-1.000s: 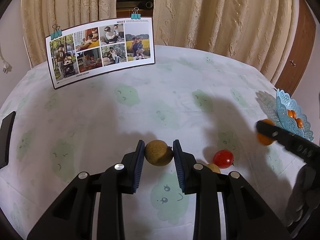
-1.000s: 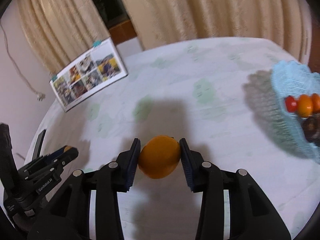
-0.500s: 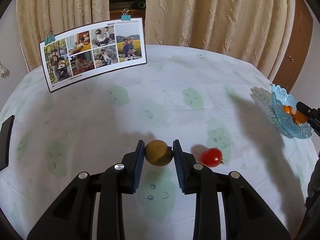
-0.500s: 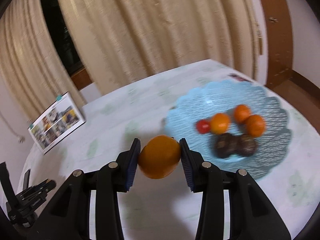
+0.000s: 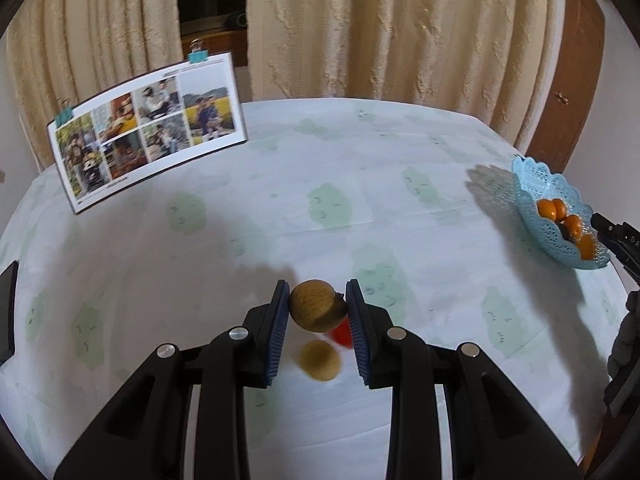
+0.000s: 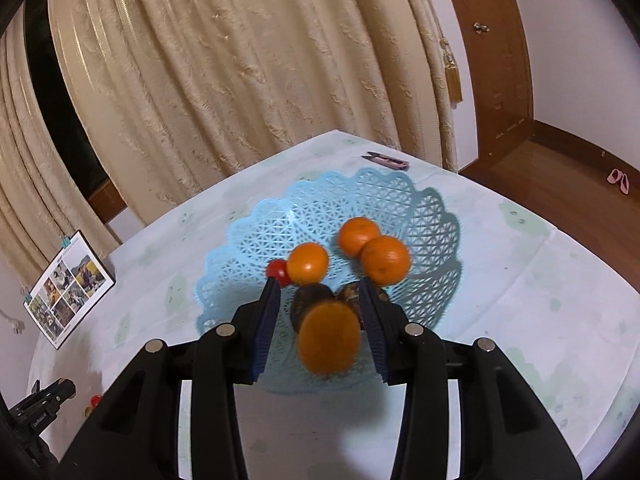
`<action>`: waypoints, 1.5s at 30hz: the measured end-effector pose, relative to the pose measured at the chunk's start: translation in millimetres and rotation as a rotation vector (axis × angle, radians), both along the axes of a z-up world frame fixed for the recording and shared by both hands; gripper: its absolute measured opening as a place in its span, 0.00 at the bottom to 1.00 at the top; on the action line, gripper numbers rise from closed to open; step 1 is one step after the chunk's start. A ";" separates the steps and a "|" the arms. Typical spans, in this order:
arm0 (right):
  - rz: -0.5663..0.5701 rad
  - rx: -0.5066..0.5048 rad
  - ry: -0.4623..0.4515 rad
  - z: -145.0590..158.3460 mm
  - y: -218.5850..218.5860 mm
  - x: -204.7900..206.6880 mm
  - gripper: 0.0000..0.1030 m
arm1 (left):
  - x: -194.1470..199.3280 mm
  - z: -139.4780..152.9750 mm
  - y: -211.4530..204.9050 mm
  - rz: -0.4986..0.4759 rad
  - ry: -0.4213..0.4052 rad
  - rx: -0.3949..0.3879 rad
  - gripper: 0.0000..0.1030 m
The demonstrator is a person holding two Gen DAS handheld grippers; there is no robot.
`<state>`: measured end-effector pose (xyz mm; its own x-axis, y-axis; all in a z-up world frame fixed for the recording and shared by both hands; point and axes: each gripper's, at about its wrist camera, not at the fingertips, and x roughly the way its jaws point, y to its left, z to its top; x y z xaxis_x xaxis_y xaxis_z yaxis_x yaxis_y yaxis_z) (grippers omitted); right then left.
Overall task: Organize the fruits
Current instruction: 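Drop the orange into the basket with the right tool while the left tool holds its fruit, then lower the yellow-brown fruit into the basket and open the left tool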
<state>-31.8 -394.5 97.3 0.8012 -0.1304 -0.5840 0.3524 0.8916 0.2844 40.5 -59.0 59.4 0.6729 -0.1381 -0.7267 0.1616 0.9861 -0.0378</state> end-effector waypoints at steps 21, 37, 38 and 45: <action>-0.206 -0.181 -0.195 1.7 -4.9 -56.1 0.58 | 10.9 28.4 -150.8 -0.288 -0.045 0.039 0.29; -0.210 -0.135 -0.197 -0.9 -11.6 -56.9 0.58 | 33.7 22.8 -249.0 -0.446 -0.013 0.022 0.29; -0.210 -0.134 -0.198 -0.9 -11.6 -56.9 0.58 | 34.9 21.2 -252.3 -0.449 -0.010 0.021 0.29; -0.210 -0.131 -0.199 -1.7 -12.2 -56.7 0.59 | 41.8 17.0 -252.3 -0.430 0.005 0.013 0.55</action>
